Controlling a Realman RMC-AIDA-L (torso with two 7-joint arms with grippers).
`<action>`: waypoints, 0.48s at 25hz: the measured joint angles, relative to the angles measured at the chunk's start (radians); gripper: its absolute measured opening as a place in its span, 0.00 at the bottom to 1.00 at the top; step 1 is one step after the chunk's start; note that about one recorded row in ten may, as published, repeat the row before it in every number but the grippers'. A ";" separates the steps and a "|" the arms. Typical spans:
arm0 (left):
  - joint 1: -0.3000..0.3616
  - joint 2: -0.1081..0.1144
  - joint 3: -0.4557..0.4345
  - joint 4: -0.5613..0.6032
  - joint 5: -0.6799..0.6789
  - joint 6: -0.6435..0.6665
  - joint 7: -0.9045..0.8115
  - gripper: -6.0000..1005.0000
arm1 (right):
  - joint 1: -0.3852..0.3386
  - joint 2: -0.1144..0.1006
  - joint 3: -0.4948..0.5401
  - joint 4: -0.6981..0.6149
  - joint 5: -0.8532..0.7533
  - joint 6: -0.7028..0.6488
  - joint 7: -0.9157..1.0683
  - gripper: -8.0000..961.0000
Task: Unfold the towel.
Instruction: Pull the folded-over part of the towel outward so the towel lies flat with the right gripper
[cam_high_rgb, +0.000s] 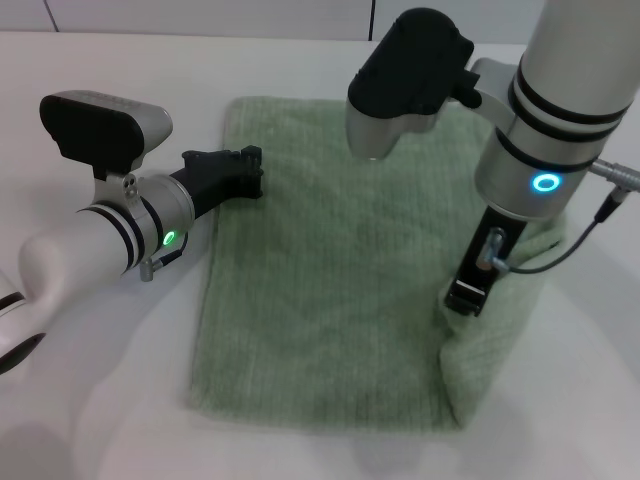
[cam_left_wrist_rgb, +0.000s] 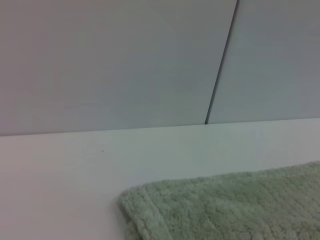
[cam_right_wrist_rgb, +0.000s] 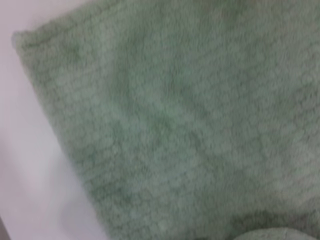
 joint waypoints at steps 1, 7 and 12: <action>0.000 0.000 0.000 0.000 0.000 0.000 0.000 0.00 | 0.002 0.000 -0.005 0.006 -0.003 0.014 0.006 0.03; 0.000 0.000 -0.001 0.000 0.000 0.000 0.000 0.00 | 0.000 0.000 -0.026 0.009 -0.003 0.047 0.027 0.03; 0.000 0.000 -0.005 0.000 0.000 0.000 0.001 0.00 | -0.012 0.000 -0.036 0.007 0.021 0.071 0.040 0.03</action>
